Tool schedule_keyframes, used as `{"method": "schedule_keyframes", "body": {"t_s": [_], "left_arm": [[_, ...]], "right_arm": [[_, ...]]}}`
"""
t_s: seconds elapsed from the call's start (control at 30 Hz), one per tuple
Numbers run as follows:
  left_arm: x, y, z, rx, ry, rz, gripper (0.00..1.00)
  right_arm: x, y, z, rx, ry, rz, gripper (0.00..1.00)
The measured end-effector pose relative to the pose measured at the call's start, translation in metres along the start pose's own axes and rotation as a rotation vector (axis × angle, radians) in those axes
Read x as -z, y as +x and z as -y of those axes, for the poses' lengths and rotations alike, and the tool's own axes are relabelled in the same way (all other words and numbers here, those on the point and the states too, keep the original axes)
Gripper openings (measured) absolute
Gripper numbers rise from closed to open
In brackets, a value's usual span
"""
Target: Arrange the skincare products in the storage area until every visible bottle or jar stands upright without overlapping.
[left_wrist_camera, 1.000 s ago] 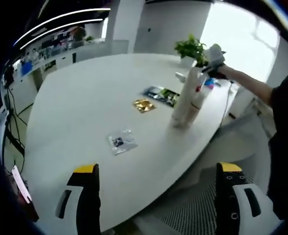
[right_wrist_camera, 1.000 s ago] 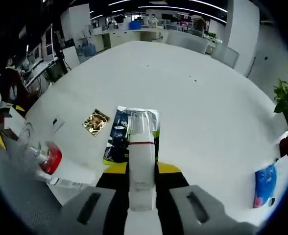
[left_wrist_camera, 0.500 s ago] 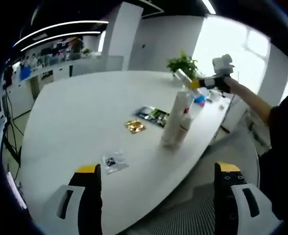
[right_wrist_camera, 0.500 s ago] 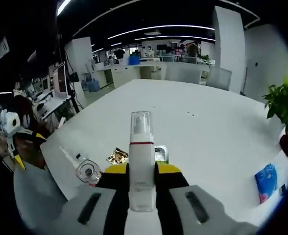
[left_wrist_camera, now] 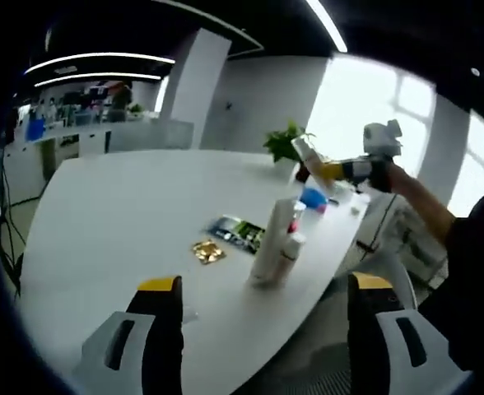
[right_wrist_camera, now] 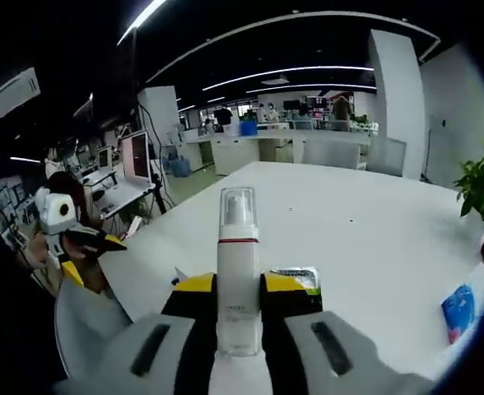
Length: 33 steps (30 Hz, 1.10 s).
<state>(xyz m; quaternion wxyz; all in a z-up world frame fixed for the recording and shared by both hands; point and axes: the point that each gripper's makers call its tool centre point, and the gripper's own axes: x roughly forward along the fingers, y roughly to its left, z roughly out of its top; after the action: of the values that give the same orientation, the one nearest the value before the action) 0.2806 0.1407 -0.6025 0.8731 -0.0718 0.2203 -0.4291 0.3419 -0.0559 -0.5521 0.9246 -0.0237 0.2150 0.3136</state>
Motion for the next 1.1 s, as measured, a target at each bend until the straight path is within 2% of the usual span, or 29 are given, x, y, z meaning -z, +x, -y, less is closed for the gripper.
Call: {"method": "schedule_keyframes", "body": {"t_s": [0.13,0.2,0.3,0.43,0.63,0.77,0.87,0.97,1.1], "left_arm": [[-0.012,0.002,0.004,0.034,-0.036,0.06,0.66],[-0.017,0.003,0.003,0.035,-0.076,0.089,0.64],[-0.022,0.004,0.006,0.064,-0.116,0.108,0.63],[-0.031,0.008,0.008,0.079,-0.168,0.158,0.51],[-0.04,0.017,0.015,0.121,-0.23,0.192,0.4],[-0.038,0.029,0.019,0.13,-0.25,0.182,0.38],[-0.036,0.035,0.024,0.154,-0.27,0.164,0.41],[-0.034,0.041,0.023,0.143,-0.298,0.163,0.44],[-0.031,0.046,0.019,0.137,-0.319,0.155,0.41]], "right_arm": [[0.0,0.008,-0.024,-0.049,-0.009,0.005,0.18],[0.002,0.013,-0.033,-0.067,-0.011,0.005,0.18],[0.006,0.023,-0.05,-0.104,-0.01,0.0,0.18],[0.01,0.033,-0.072,-0.151,-0.009,0.004,0.18],[0.018,0.049,-0.093,-0.173,-0.02,0.0,0.18],[0.02,0.056,-0.109,-0.181,-0.03,0.007,0.18],[0.025,0.062,-0.118,-0.174,-0.062,0.0,0.18],[0.03,0.065,-0.125,-0.179,-0.068,-0.005,0.18],[0.035,0.069,-0.133,-0.168,-0.097,-0.01,0.18]]}}
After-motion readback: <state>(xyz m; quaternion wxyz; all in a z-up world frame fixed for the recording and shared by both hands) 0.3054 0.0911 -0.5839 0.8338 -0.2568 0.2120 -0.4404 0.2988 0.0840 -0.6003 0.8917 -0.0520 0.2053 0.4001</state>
